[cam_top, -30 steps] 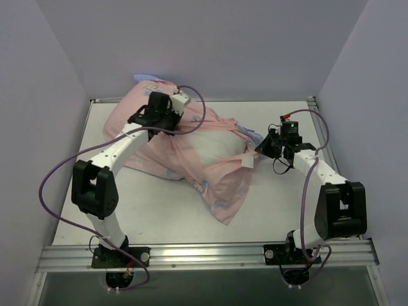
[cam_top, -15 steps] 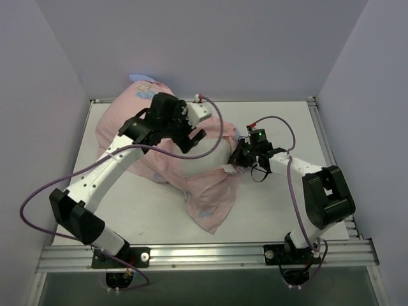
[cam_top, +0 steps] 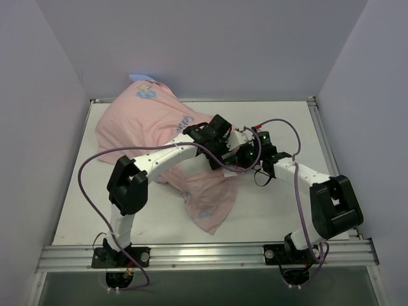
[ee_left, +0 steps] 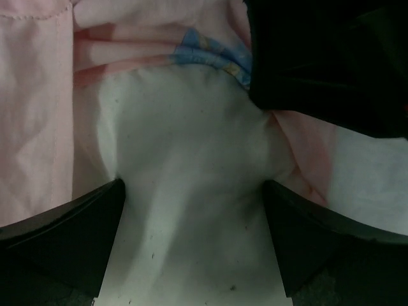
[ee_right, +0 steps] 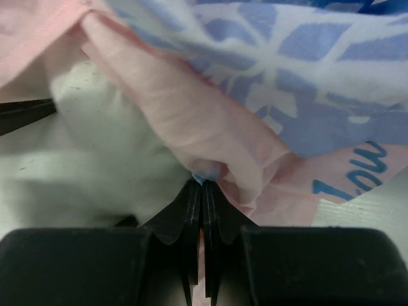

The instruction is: Remove the pillowcase from the pillow

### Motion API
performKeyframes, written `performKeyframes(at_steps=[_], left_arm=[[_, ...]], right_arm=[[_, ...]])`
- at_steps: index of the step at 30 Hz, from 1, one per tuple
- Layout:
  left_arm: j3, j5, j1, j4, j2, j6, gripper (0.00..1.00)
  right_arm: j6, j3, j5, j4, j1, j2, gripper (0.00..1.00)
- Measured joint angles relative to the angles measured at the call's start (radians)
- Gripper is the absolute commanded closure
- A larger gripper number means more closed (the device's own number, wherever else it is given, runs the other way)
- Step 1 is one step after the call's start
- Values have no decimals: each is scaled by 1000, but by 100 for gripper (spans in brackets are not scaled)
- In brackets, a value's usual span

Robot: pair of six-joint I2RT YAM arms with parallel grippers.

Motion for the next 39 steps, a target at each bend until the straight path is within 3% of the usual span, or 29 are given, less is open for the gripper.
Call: performKeyframes(at_steps=[4,6,7,8,14,19,24,31,39], left_arm=[[-6,-23,6,10,37,11,1],[-7,-42,6,21,37,11,31],[-11,-51,6,35,37,5,76],[-18,-62,8,49,37,3,98],[-92,-63,54,122,2,-24,98],[-272,-26,80,195,-182,12,98],[-374,28,98,190,-373,48,98],[-325,154,199,50,-427,31,98],[-201,256,316,-62,-442,15,98]], right_arm=[[10,-3,3,0,-4,-3,100],[14,-3,8,-2,-8,-7,100],[16,-3,11,-4,-11,-9,100],[17,-3,18,-6,-19,-11,100],[23,4,28,-15,-119,-24,100],[4,129,31,-84,-138,-11,100],[-34,312,13,-112,-139,134,100],[-35,378,-87,-98,-139,371,100],[-43,438,-155,-67,-123,386,100]])
